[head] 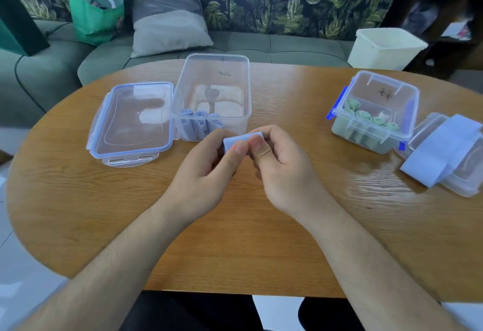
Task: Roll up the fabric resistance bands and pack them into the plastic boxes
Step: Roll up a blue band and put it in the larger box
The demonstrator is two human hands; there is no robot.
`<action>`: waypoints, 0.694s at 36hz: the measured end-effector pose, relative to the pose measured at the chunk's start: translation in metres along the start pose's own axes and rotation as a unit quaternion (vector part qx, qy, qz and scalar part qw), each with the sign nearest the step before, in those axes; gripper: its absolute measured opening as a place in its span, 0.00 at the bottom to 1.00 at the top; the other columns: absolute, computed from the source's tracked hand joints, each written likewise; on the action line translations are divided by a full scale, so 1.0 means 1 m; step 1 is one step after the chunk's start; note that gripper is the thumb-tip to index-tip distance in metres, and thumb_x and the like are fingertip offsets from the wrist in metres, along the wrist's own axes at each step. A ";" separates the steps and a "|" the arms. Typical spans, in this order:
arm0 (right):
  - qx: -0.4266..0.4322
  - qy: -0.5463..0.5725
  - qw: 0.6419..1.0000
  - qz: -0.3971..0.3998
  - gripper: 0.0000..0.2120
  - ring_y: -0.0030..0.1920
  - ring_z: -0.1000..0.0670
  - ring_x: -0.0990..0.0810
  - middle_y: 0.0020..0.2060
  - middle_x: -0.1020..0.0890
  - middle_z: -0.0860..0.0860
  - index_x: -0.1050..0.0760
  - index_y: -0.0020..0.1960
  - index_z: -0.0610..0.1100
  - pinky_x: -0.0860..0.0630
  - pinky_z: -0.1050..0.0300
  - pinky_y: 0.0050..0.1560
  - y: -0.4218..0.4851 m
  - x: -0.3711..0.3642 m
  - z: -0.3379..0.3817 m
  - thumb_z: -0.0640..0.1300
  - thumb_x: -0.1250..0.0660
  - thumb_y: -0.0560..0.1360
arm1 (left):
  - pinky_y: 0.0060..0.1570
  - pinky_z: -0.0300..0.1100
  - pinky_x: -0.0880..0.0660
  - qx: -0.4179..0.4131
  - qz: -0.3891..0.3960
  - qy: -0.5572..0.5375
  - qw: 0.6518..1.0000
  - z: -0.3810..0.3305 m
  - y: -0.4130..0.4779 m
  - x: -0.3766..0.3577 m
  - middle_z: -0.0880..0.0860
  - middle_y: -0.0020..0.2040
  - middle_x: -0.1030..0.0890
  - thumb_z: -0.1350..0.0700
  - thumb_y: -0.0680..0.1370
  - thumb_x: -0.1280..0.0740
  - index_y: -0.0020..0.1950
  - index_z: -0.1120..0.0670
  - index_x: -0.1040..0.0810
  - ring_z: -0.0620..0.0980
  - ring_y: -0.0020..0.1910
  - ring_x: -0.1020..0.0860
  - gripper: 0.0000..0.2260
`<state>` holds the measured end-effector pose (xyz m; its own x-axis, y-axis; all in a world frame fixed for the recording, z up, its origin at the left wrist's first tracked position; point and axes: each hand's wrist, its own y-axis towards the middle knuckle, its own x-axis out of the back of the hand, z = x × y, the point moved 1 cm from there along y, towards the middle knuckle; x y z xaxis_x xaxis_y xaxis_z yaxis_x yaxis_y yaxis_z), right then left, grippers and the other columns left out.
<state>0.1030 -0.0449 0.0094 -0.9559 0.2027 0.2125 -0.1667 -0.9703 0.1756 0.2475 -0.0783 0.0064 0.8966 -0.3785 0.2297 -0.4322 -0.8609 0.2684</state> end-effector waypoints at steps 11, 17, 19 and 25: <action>-0.021 0.034 0.999 0.029 0.15 0.38 0.57 0.20 0.42 0.17 0.55 0.24 0.63 0.51 0.24 0.57 0.43 -0.002 0.006 0.008 0.56 0.33 0.79 | 0.37 0.44 0.29 -0.056 -0.020 -0.005 0.998 0.010 0.002 0.000 0.43 0.36 0.24 0.45 0.81 0.38 0.55 0.50 0.23 0.45 0.35 0.28 0.10; -0.047 0.072 0.996 0.038 0.12 0.43 0.51 0.15 0.49 0.16 0.44 0.23 0.64 0.43 0.19 0.59 0.48 0.004 0.020 0.013 0.37 0.33 0.81 | 0.45 0.48 0.26 -0.061 0.001 0.047 0.997 0.030 0.006 0.010 0.42 0.44 0.23 0.45 0.81 0.39 0.61 0.46 0.27 0.47 0.42 0.25 0.10; -0.050 0.064 0.996 0.038 0.11 0.43 0.51 0.14 0.47 0.15 0.46 0.21 0.61 0.43 0.19 0.59 0.49 0.008 0.020 0.012 0.36 0.33 0.80 | 0.47 0.55 0.24 -0.069 -0.001 0.062 0.996 0.033 0.009 0.011 0.46 0.46 0.21 0.45 0.82 0.39 0.62 0.44 0.28 0.52 0.44 0.23 0.10; -0.028 -0.022 0.998 0.052 0.10 0.39 0.55 0.15 0.44 0.16 0.48 0.21 0.60 0.45 0.20 0.63 0.47 0.032 0.017 0.034 0.36 0.33 0.80 | 0.57 0.39 0.27 -0.142 -0.075 0.152 0.975 0.038 0.019 0.017 0.48 0.60 0.24 0.46 0.79 0.33 0.74 0.56 0.33 0.44 0.55 0.24 0.26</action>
<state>0.0893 -0.0680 0.0512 -0.9572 0.1042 0.2699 -0.0807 -0.9920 0.0969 0.2587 -0.1141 -0.0205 0.9003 -0.1000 0.4235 -0.3465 -0.7534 0.5588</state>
